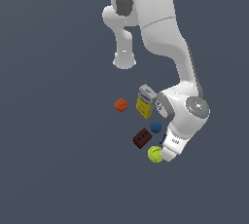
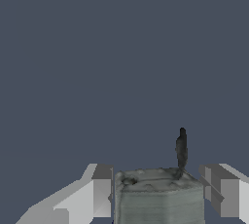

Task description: Pick up a designated object from a clutter of objects.

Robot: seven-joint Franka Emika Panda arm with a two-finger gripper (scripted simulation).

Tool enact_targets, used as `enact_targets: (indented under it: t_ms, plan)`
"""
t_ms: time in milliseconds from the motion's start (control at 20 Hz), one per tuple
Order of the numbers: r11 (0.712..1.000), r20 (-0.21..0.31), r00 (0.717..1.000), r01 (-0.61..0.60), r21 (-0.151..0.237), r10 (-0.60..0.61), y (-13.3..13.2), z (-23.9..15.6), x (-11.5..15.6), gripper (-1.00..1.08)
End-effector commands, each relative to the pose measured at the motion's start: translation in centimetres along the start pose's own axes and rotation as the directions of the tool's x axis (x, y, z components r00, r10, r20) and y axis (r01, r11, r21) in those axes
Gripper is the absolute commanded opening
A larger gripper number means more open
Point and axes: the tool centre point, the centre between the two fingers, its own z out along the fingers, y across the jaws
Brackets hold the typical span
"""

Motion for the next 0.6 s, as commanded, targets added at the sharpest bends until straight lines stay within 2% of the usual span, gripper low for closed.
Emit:
enact_targets:
  t_ms: [0,550]
  plan:
    - [1.0,0.0,1.0,0.0,0.0,0.0,0.0,0.0,0.0,-1.0]
    - [1.0,0.002,1.0,0.0,0.001,0.0,1.4,-3.4,-2.4,-1.0]
